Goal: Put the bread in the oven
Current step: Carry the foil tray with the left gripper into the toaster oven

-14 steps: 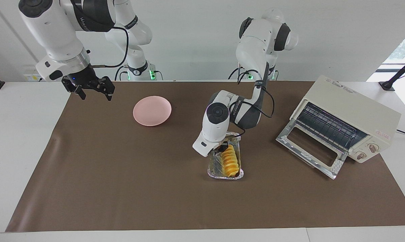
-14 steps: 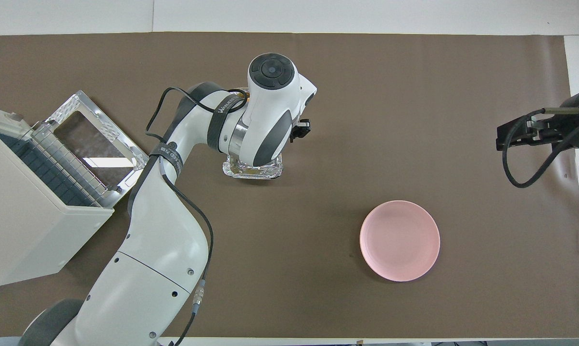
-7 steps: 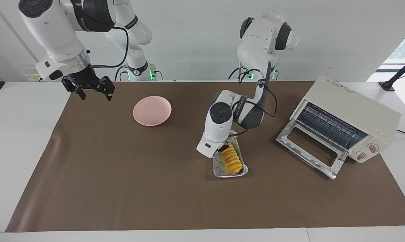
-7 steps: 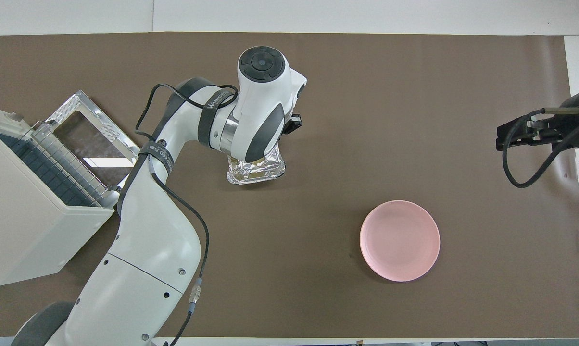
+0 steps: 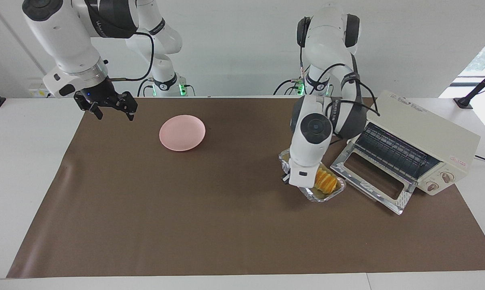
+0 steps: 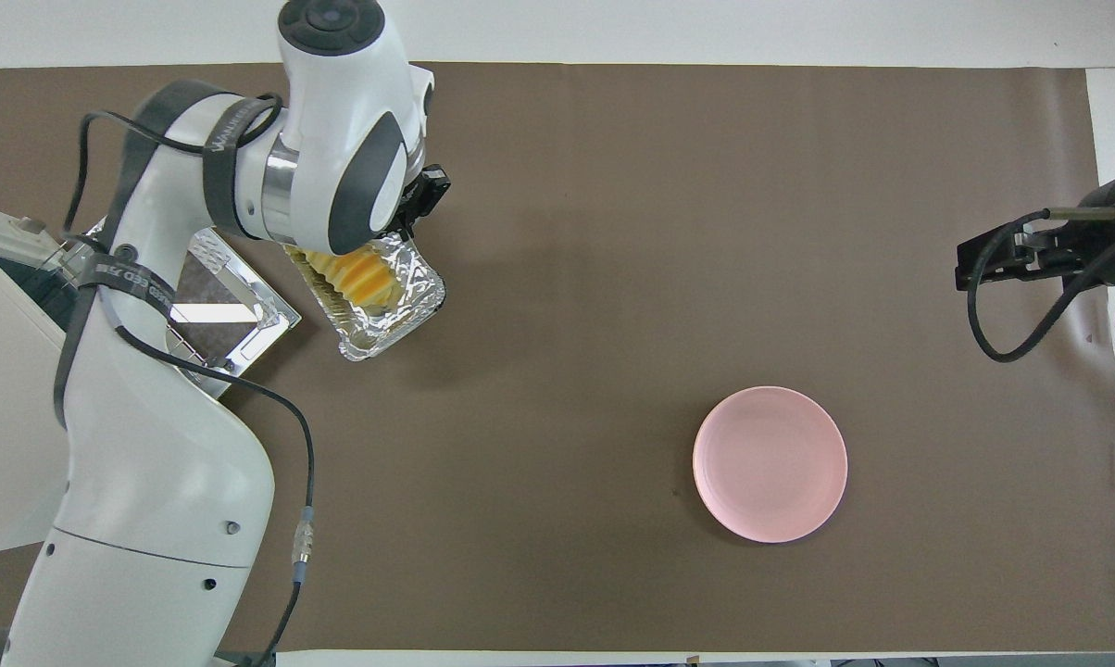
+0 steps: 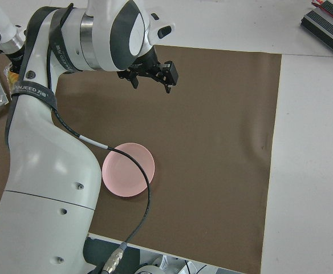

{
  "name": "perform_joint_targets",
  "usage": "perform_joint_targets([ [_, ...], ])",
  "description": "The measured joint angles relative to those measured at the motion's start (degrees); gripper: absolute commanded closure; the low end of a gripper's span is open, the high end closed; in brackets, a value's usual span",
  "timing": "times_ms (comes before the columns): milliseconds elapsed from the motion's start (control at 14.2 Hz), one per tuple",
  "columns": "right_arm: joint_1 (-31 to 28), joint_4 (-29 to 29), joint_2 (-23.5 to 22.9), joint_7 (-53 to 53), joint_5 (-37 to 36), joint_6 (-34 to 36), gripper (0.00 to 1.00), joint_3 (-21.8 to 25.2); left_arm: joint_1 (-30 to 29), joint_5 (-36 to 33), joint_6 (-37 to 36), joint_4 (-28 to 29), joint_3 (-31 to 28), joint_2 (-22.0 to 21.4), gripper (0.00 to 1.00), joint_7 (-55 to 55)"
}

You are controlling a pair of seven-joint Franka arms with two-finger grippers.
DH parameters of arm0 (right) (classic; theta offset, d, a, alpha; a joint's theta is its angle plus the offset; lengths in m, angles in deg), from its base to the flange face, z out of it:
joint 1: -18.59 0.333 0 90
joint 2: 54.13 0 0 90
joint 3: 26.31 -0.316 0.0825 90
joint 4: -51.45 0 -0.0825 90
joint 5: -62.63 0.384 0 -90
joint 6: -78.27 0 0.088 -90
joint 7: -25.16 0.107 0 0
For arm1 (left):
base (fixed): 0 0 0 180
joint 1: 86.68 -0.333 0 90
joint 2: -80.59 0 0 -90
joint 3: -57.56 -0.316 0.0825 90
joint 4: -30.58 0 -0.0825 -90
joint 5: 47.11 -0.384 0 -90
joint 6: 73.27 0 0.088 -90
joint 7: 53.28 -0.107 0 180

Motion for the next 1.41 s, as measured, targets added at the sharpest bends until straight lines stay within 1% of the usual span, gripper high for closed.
perform_joint_targets([
  [141, 0.0, 0.0, 0.0, 0.0, 0.0, 0.0, 0.00, 0.0, -0.6, 0.1, -2.7, 0.0, -3.6, -1.0, 1.00, 0.3],
  [281, 0.0, 0.0, 0.0, 0.0, 0.0, 0.0, 0.00, 0.0, -2.0, 0.1, -4.2, 0.1, -5.3, -1.3, 1.00, 0.5],
  [773, 0.0, 0.0, 0.0, 0.0, 0.0, 0.0, 0.00, 0.0, -10.8, 0.1, -6.4, 0.6, -5.6, -1.3, 1.00, -0.6],
  [1125, 0.0, 0.0, 0.0, 0.0, 0.0, 0.0, 0.00, 0.0, -12.5, -0.4, -8.9, 1.1, -7.0, -1.3, 1.00, -9.5],
  [1265, 0.0, 0.0, 0.0, 0.0, 0.0, 0.0, 0.00, 0.0, -12.8, -0.9, -9.1, 1.8, -7.3, -1.3, 1.00, -10.6],
  [1406, 0.0, 0.0, 0.0, 0.0, 0.0, 0.0, 0.00, 0.0, -12.9, -3.0, -9.3, 3.2, -7.3, -1.7, 1.00, -10.9],
])
